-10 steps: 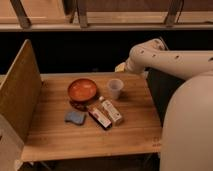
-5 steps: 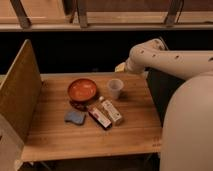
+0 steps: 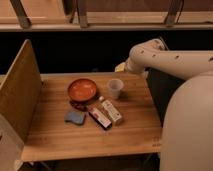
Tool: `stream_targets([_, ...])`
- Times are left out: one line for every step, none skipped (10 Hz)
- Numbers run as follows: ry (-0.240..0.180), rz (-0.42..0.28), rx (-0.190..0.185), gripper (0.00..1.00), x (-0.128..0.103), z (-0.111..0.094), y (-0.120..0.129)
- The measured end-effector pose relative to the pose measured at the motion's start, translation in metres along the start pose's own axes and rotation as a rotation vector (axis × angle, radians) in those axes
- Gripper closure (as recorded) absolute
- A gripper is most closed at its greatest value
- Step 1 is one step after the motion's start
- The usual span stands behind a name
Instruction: Pick up the ceramic bowl
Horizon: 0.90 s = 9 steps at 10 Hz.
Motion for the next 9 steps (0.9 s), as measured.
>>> stream_targets([0.0, 0.0, 0.0, 0.2, 0.0, 0.0, 0.0])
stream_targets([0.0, 0.0, 0.0, 0.2, 0.0, 0.0, 0.0])
stream_targets([0.0, 0.0, 0.0, 0.2, 0.0, 0.0, 0.0])
stream_targets([0.0, 0.0, 0.0, 0.2, 0.0, 0.0, 0.0])
stream_targets([0.0, 0.0, 0.0, 0.2, 0.0, 0.0, 0.0])
stream_targets([0.0, 0.0, 0.0, 0.2, 0.0, 0.0, 0.0])
stream_targets([0.0, 0.0, 0.0, 0.2, 0.0, 0.0, 0.0])
stream_targets([0.0, -0.002, 0.001, 0.2, 0.0001, 0.0001, 0.0003])
stream_targets([0.0, -0.011, 0.006, 0.2, 0.0006, -0.0007, 0.0005])
